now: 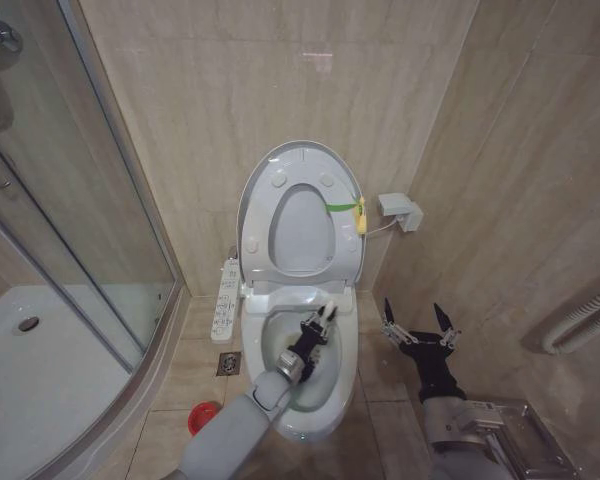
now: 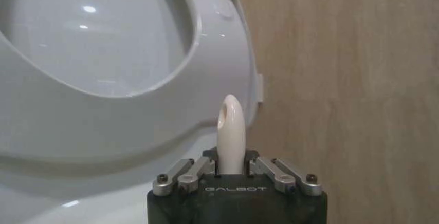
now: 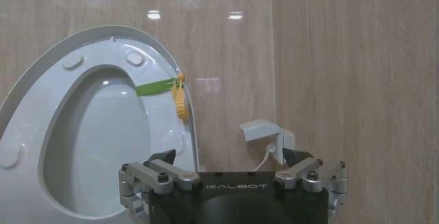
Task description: Open the toilet lid, clean the toilet bowl with a toilet brush, close the toilet lid, and flush.
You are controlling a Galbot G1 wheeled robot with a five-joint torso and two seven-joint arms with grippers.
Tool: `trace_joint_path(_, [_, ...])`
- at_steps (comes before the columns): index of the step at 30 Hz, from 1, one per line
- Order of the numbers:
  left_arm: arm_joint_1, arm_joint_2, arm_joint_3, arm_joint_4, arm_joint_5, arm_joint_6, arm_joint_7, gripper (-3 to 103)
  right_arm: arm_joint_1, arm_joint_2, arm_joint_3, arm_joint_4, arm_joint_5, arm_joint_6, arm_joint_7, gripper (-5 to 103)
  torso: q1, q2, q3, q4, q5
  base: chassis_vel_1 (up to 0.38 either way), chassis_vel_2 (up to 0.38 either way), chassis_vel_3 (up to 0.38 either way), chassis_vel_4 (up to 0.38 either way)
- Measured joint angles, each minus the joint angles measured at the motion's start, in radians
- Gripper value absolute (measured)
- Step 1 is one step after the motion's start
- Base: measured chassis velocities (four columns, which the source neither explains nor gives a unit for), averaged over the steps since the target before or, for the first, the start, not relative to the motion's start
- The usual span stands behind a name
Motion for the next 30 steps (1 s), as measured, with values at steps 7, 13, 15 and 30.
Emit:
trace_joint_path(7, [0.003,0.009,-0.008,-0.132,-0.014,0.027,-0.006,22,0.000,0.000,0.000,0.000,0.000,0.000,0.000,100,0.000,0.000,0.000,-0.0003,0.0000,0.000,0.000,0.000,0.000])
trace_joint_path(13, [-0.004,-0.013,-0.005,-0.023,-0.009,-0.011,0.017,22,0.000,0.000,0.000,0.000,0.000,0.000,0.000,100,0.000,0.000,0.000,-0.0001,-0.0001,0.000,0.000,0.000,0.000])
trace_joint_path(15, [-0.013,-0.019,-0.013,0.023,-0.007,-0.025,0.020,22,0.000,0.000,0.000,0.000,0.000,0.000,0.000,100,0.000,0.000,0.000,0.0000,0.0000,0.000,0.000,0.000,0.000])
trace_joint_path(30, [-0.022,-0.004,-0.008,-0.054,-0.029,-0.004,0.031,22,0.000,0.000,0.000,0.000,0.000,0.000,0.000,100,0.000,0.000,0.000,-0.0003,0.0000,0.000,0.000,0.000,0.000])
